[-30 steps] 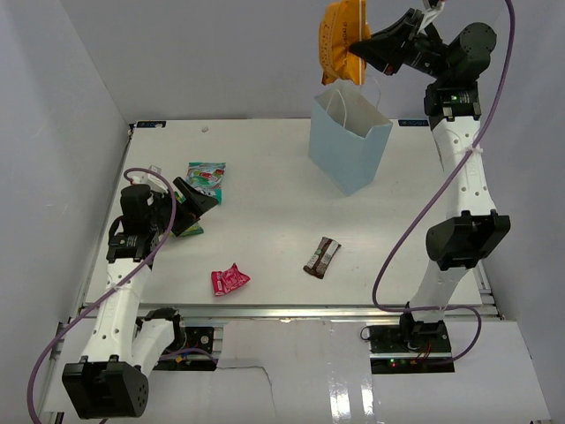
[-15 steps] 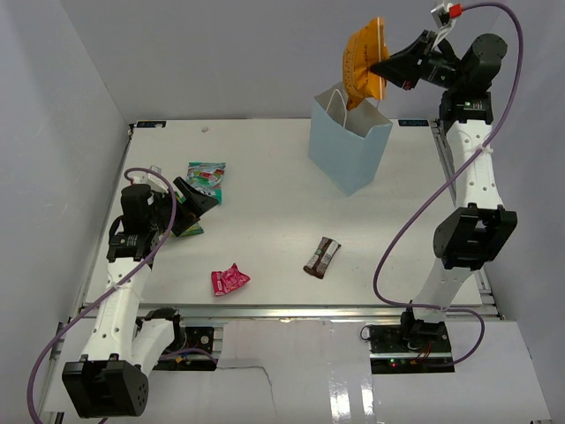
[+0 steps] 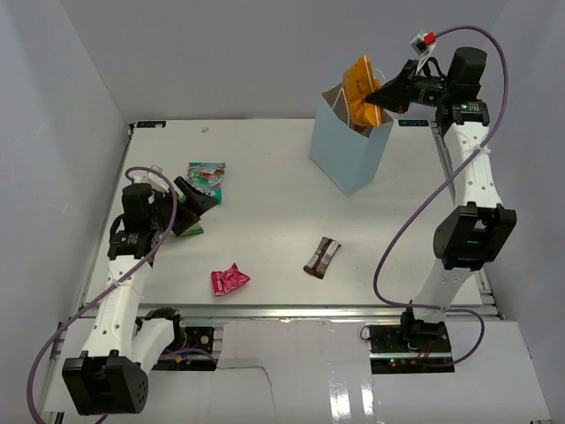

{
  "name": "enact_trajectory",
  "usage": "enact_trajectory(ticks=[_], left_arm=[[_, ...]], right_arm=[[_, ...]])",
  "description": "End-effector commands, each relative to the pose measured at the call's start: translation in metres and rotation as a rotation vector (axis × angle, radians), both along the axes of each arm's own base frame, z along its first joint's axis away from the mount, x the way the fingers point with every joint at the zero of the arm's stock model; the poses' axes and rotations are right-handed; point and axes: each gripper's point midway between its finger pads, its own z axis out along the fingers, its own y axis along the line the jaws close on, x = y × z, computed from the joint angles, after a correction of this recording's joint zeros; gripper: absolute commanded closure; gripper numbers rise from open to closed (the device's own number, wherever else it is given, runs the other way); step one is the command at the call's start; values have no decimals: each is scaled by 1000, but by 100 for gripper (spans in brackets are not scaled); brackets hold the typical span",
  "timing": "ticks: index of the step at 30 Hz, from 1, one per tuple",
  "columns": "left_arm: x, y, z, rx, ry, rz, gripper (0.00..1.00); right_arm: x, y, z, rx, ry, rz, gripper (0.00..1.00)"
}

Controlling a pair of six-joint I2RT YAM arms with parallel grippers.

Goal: Place the snacks into the paper bag

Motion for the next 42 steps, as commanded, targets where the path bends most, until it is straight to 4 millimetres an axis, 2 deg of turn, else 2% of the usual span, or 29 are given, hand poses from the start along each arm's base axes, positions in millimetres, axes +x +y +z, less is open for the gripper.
enact_trajectory(ticks=[1,5,13,16,22,23,24,26,27,30,35,42], left_arm=[[3,-3,13,-1,-48,-15,2],[3,-3,12,-3,-44,-15,2],[4,-3,12,-7,-41,-17,2],[5,-4,12,-9,-41,-19,2],[5,-4,13,-7,-45,-20,2],[4,-4,13,-6,-47,-21,2],[4,-4,14,-7,-49,-20,2],[4,-4,14,-9,-48,-17,2],[3,-4,13,-8,-47,-18,2],[3,-4,13,-9,-48,-15,2],[4,-3,16,-6,-54,-17,2],[4,-3,13,-6,-46,-17,2]], right_arm=[[-11,-5,4,-66,-74,-6,92],[-17,-3,-11,-77,-31,20,92],[-42,4,-10,-54,-40,111,92],[-34,0,-18,-60,-3,53,92],[5,-17,-38,-72,105,-162,91],[8,-18,-40,-75,114,-178,90],[10,-18,-42,-79,119,-187,79],[11,-17,-47,-97,131,-194,73],[11,-15,-50,-104,136,-191,62],[8,-10,-55,-117,134,-173,51],[5,-3,-47,-112,104,-149,45],[2,4,-50,-121,107,-147,44]])
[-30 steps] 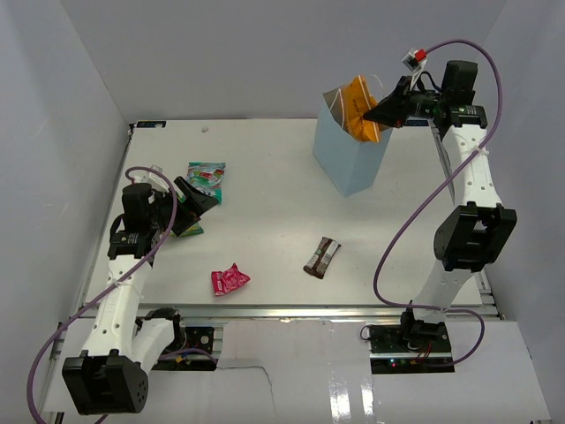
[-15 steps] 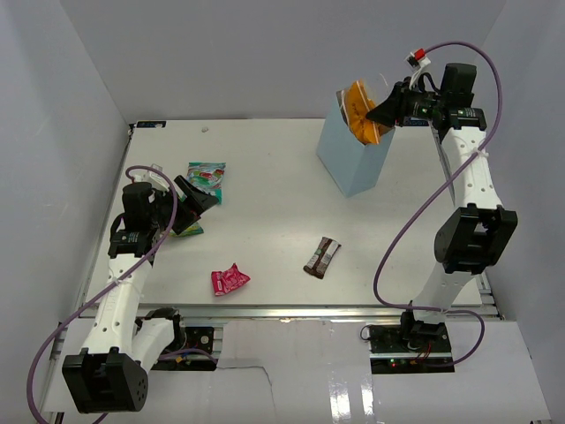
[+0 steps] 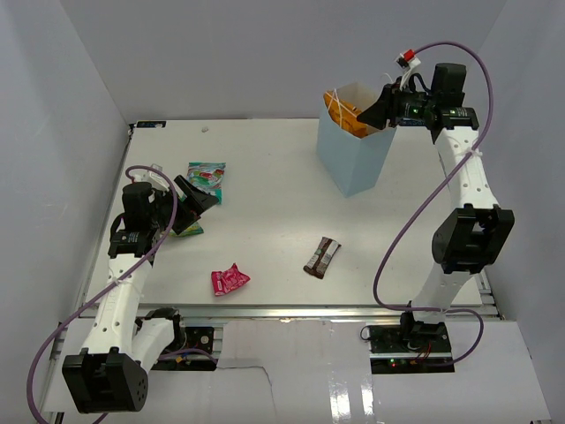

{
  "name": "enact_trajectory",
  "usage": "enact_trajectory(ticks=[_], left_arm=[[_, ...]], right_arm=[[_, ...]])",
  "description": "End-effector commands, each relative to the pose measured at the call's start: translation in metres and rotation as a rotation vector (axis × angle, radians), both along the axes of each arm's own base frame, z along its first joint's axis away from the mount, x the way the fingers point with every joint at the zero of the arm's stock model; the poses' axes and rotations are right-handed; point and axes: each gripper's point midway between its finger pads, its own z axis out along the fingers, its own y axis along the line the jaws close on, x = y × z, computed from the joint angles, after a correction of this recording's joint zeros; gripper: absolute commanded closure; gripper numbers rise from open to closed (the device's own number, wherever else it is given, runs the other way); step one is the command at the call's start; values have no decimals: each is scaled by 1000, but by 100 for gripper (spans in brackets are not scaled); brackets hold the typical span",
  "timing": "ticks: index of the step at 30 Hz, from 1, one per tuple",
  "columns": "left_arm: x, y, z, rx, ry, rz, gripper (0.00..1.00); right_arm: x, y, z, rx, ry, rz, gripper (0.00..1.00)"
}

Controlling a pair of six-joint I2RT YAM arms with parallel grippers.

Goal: Place the snacks into the paper bag

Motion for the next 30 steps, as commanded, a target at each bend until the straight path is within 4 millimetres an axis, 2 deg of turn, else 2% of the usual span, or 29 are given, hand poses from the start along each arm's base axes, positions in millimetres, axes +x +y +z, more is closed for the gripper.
enact_trajectory(ticks=[1,2,5,8,10,11,12,14,15,16,17,18,19,20,21,22,25,26,28,29,30], left_arm=[[-1,-3,12,-5,-36,-16,2],[-1,-3,12,-4,-37,-14,2],[0,-2,11,-2,-34,-10,2],[3,3,9,13,-17,18,3],[8,18,-2,57,48,105,7],[13,25,4,75,56,152,8],[15,40,-12,124,137,226,8],[23,52,-10,156,174,292,10],[23,57,-17,175,220,316,10],[28,65,-34,205,288,354,10],[34,67,-33,199,313,379,11],[32,74,-44,222,369,419,11],[36,84,-62,263,439,467,11],[38,88,-68,275,474,494,11],[42,93,-65,298,492,508,10],[47,102,-79,349,539,527,10],[61,118,-73,450,541,507,9],[63,125,-80,498,561,504,9],[64,135,-82,561,587,478,8],[61,141,-91,602,625,477,8],[59,147,-94,628,644,470,8]], right_arm=[[-2,2,11,-15,-59,1,45],[-7,16,10,-25,-78,37,46],[-10,18,19,-48,-139,46,48],[-23,19,40,-80,-255,106,49],[-41,21,56,-116,-374,166,49],[-47,21,60,-129,-399,179,49],[-56,19,66,-158,-448,190,49],[-72,17,58,-186,-425,208,49],[-82,16,59,-211,-457,219,49],[-88,15,44,-222,-427,234,49],[-98,14,31,-229,-380,249,49],[-102,12,21,-244,-361,247,49],[-110,10,3,-259,-337,254,48],[-117,9,-9,-271,-310,263,48],[-122,8,-18,-283,-296,268,48],[-130,6,-35,-293,-271,276,48],[-144,3,-57,-312,-238,285,47],[-149,3,-73,-312,-199,290,47],[-157,4,-83,-313,-181,301,47],[-163,5,-94,-309,-153,311,47],[-166,6,-96,-310,-153,315,47]])
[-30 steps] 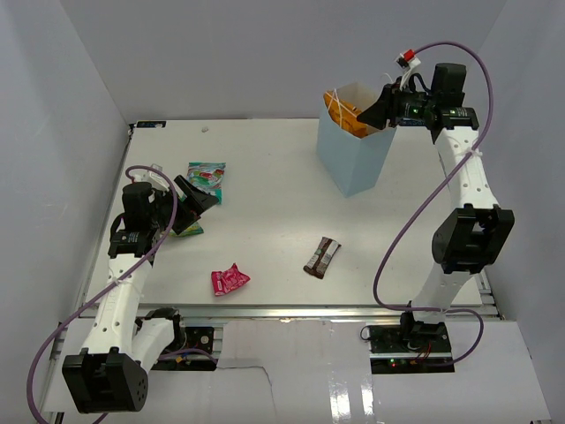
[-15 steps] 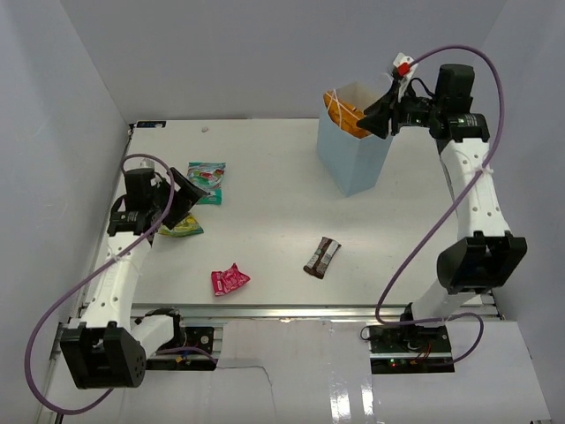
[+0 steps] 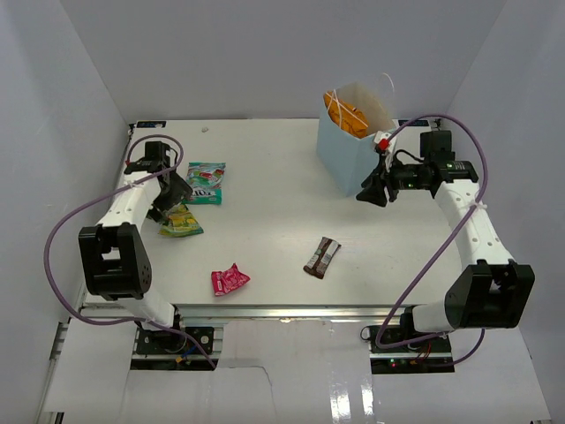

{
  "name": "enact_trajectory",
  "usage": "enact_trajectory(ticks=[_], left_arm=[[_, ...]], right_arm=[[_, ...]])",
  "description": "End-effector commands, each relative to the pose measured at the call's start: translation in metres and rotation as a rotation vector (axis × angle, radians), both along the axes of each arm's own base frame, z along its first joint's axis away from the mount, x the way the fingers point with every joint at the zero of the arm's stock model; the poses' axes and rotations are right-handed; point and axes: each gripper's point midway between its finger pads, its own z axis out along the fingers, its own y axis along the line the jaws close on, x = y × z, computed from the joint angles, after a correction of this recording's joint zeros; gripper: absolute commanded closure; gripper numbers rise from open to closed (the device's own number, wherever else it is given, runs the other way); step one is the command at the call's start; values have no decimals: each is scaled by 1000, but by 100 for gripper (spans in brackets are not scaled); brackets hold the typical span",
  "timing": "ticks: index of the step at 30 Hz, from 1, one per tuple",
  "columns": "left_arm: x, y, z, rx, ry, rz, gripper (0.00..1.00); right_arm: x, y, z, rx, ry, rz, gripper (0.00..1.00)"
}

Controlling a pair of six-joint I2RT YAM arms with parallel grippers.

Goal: Place the snacks into the paper bag

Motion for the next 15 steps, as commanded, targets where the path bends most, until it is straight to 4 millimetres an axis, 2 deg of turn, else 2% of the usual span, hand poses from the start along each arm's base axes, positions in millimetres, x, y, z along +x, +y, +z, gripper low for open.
enact_trajectory(ticks=[1,5,9,10,12,13,15], left_arm=[[-10,32,7,151,75,-23,8],[-11,38,-13,169,139,-61,8],[-6,30,-36,131,157,-118,11],[-5,29,-40,128,158,-135,18],[2,25,-44,106,134,-153,25],[3,24,-46,99,131,-159,34],[5,24,-50,96,124,-170,42]], right_arm=[[-14,2,0,-13,-46,35,47],[-21,10,-10,-13,-16,56,47],[-23,20,-11,-16,-8,85,47],[-25,25,-11,-15,-10,99,47],[-27,32,-8,-14,-13,117,47],[-27,35,-8,-14,-16,125,47],[-30,40,-7,-14,-18,142,48]])
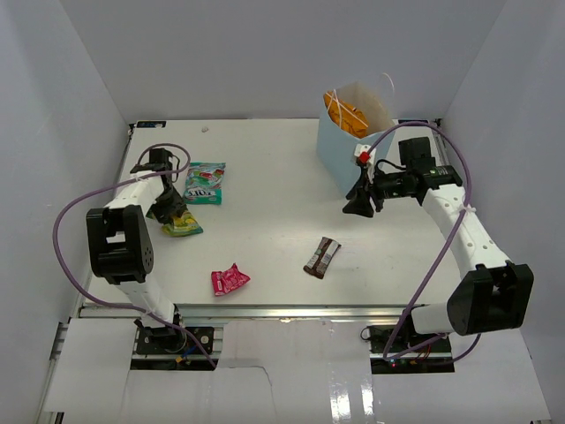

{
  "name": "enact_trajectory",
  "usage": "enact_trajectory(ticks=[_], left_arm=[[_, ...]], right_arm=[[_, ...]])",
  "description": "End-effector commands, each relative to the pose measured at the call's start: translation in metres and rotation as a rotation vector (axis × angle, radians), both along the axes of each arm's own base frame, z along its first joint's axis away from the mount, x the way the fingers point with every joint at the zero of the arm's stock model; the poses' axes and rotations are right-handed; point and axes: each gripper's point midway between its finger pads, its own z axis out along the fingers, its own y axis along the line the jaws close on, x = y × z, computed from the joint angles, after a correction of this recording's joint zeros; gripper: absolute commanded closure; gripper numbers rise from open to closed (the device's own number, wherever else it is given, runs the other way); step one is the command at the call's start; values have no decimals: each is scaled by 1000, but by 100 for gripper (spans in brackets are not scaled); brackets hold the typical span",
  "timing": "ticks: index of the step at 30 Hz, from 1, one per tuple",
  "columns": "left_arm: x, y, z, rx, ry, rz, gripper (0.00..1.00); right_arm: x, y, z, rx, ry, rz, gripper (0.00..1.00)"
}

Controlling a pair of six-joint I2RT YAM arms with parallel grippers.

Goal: Place the snacks into the paper bag

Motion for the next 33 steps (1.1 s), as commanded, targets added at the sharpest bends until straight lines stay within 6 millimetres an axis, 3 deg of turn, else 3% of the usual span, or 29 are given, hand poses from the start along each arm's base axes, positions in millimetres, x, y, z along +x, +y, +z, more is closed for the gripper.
enact_trajectory(ticks=[1,2,5,7,9,10,12,13,16,17,19,20,23,24,25,27,29,33], left_arm=[[11,-3,-2,-18,-47,-48,47],[11,-3,-3,-17,-51,-53,60],[4,-6,-6,-28,-55,-63,78],[4,-10,5,-46,-102,-77,91],[-1,-16,10,-72,-131,-108,97],[2,-26,24,-111,-193,-143,99],[-2,-41,32,-171,-240,-215,100],[0,-63,53,-263,-326,-290,100],[-9,-101,71,-390,-430,-437,100],[-16,-121,92,-464,-497,-517,100],[-30,-151,98,-536,-532,-615,100],[-40,-166,113,-592,-575,-681,100],[-62,-197,122,-697,-598,-770,100],[-65,-204,131,-710,-636,-795,100],[-72,-214,133,-746,-633,-806,100],[-78,-225,142,-785,-656,-834,100],[-84,-239,154,-820,-688,-865,100],[-87,-255,164,-844,-710,-897,100]], right_arm=[[-3,13,15,18,-59,48,48],[-5,16,16,19,-59,55,48],[-11,23,19,28,-58,87,48],[-17,30,21,32,-81,132,48],[-25,36,21,34,-93,179,48],[-28,40,22,46,-126,222,48],[-37,46,25,70,-147,284,48],[-40,51,29,106,-183,339,47],[-40,66,35,152,-211,406,41],[-42,76,40,161,-190,413,42],[-21,94,42,143,-194,372,45],[-23,107,49,160,-124,352,47],[-4,138,54,212,-3,265,49],[-4,145,57,245,175,185,49],[8,157,55,276,227,150,49],[11,174,55,292,434,19,47],[12,190,48,295,492,-6,42],[4,203,42,316,617,-50,30]])
